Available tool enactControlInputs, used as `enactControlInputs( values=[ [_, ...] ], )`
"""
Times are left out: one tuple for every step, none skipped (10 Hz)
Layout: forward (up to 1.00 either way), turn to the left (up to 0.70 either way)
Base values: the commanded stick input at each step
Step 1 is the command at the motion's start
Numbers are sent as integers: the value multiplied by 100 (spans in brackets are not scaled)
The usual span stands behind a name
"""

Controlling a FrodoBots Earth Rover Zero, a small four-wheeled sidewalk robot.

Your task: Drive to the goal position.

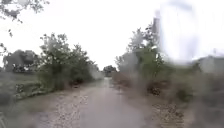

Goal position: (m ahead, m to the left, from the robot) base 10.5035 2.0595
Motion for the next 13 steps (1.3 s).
enactControlInputs(
  values=[
    [70,0],
    [70,0],
    [70,0],
    [70,0],
    [70,0],
    [70,0],
    [70,0],
    [70,0],
    [70,0],
    [70,0],
    [70,4],
    [70,13],
    [70,14]
  ],
)
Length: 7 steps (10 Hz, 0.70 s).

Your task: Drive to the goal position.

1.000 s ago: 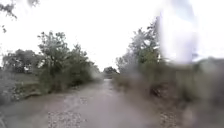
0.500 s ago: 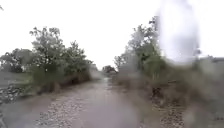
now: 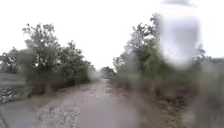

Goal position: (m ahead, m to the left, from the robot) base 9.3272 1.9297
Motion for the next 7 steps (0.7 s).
enactControlInputs(
  values=[
    [70,14],
    [70,14],
    [70,11],
    [70,4],
    [70,0],
    [70,8],
    [70,13]
  ],
)
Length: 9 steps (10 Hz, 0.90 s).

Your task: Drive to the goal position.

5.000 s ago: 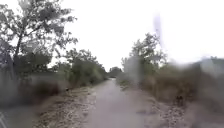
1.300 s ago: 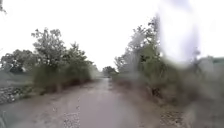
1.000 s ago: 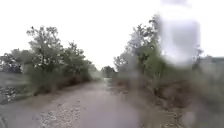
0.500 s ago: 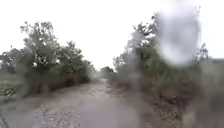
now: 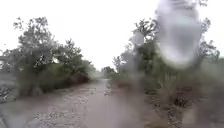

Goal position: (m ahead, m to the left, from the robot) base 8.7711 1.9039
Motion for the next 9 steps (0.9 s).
enactControlInputs(
  values=[
    [70,14],
    [70,12],
    [70,7],
    [70,0],
    [70,0],
    [70,0],
    [70,4],
    [70,11],
    [70,9]
  ],
)
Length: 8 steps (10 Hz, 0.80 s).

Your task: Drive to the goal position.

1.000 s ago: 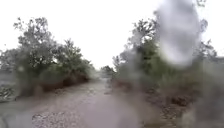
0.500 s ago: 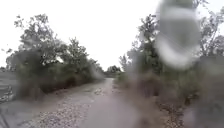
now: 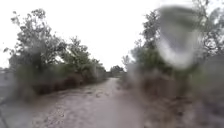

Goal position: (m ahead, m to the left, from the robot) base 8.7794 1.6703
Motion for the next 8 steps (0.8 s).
enactControlInputs(
  values=[
    [70,0],
    [70,0],
    [70,0],
    [70,0],
    [70,0],
    [70,0],
    [70,0],
    [70,0]
  ],
)
